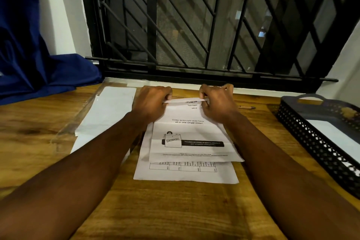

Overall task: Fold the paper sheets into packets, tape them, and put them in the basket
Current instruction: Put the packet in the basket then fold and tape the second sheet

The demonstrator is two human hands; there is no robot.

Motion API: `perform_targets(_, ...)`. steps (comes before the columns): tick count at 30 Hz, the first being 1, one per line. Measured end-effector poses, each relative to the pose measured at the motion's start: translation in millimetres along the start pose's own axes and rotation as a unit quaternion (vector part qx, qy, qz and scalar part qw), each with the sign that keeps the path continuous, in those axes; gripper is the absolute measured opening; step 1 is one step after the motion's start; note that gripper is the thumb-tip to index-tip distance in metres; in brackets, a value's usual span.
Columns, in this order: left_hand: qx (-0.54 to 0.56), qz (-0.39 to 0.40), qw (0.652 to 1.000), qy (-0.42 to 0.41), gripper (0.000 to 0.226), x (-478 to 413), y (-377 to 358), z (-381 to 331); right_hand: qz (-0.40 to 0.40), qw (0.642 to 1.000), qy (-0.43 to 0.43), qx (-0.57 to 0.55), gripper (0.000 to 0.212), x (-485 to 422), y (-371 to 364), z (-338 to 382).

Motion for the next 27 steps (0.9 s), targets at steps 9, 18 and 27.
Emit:
perform_targets(9, 0.027, 0.025, 0.998, -0.045, 0.027, 0, 1, -2, 0.065, 0.997, 0.035, 0.007, 0.025, 3, -5, -2)
perform_targets(18, 0.076, 0.198, 0.977, -0.027, 0.024, 6, -6, 0, 0.167, 0.974, 0.027, -0.148, 0.019, 9, 4, 5)
perform_targets(27, 0.109, 0.170, 0.978, -0.044, 0.018, 16, -15, 4, 0.116, 0.959, 0.077, -0.248, 0.021, 8, -30, 46)
Point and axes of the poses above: each hand's wrist, its own x-axis away from the middle knuckle, its own y-axis out of the back of the hand, z = x × y, the point moved 2 cm from there along -x, towards the middle knuckle, and after that the axes turned 9 degrees about y, right-handed, at the moved point
